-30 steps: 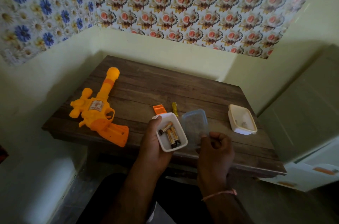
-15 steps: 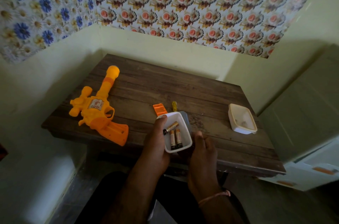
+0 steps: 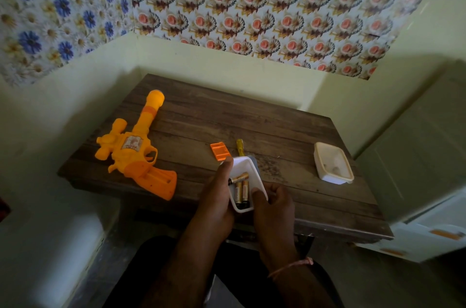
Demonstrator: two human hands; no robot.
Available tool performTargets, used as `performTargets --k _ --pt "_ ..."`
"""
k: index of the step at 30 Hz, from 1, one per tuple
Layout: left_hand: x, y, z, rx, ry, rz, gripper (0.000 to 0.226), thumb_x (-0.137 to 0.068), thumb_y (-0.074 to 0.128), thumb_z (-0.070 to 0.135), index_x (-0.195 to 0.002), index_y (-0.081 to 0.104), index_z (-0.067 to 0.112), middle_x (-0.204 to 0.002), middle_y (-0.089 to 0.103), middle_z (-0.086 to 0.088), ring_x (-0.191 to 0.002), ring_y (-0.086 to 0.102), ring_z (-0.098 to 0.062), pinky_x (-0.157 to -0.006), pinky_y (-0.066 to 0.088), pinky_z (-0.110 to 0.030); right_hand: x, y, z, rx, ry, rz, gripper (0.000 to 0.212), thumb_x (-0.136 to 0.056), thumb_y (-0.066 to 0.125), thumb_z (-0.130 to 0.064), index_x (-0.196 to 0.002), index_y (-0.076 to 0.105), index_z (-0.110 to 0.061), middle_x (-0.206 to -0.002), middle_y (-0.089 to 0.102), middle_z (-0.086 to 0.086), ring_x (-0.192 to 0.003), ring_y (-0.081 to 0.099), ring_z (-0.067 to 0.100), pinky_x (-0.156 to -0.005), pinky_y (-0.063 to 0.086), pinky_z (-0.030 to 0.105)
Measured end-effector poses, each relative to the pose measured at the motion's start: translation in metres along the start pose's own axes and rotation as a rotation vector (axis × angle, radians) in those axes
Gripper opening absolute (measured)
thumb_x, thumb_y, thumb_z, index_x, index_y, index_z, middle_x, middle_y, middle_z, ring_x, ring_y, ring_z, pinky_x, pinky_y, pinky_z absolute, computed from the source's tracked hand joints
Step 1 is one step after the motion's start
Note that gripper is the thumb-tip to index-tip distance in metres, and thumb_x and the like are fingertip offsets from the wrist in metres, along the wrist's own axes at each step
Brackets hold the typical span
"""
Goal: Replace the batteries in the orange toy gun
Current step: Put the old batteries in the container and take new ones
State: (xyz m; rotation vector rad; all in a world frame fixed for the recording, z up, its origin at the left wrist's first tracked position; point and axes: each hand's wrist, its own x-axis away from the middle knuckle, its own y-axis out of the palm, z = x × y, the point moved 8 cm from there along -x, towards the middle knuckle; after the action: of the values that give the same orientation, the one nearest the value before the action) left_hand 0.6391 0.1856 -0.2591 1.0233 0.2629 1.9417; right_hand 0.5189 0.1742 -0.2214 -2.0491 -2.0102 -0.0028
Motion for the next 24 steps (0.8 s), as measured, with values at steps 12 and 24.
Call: performTargets --k 12,24 --pt "-0.002 0.003 0.014 -0.151 0.258 0.032 0.030 -0.096 0.053 0.017 -0.110 0.068 0.039 -0.107 0.074 -0.006 -0.094 0.072 -0.028 -0.074 0.059 -0.045 -0.019 -0.017 0.001 0.120 -0.004 0.155 0.008 -0.088 0.057 -0.025 -0.087 0.063 -0.021 -0.084 0.068 0.000 -0.079 0.067 0.017 -0.075 0.058 0.044" --pt "-0.083 0.101 0.079 -1.188 0.607 0.149 0.059 -0.088 0.055 -0.002 -0.144 0.048 0.014 -0.143 0.053 -0.012 -0.129 0.052 -0.025 -0.107 0.040 -0.029 -0.060 -0.087 0.001 0.125 -0.014 0.321 0.013 -0.083 0.061 -0.026 -0.083 0.066 -0.014 -0.078 0.069 0.002 -0.074 0.067 0.020 -0.072 0.057 0.044"
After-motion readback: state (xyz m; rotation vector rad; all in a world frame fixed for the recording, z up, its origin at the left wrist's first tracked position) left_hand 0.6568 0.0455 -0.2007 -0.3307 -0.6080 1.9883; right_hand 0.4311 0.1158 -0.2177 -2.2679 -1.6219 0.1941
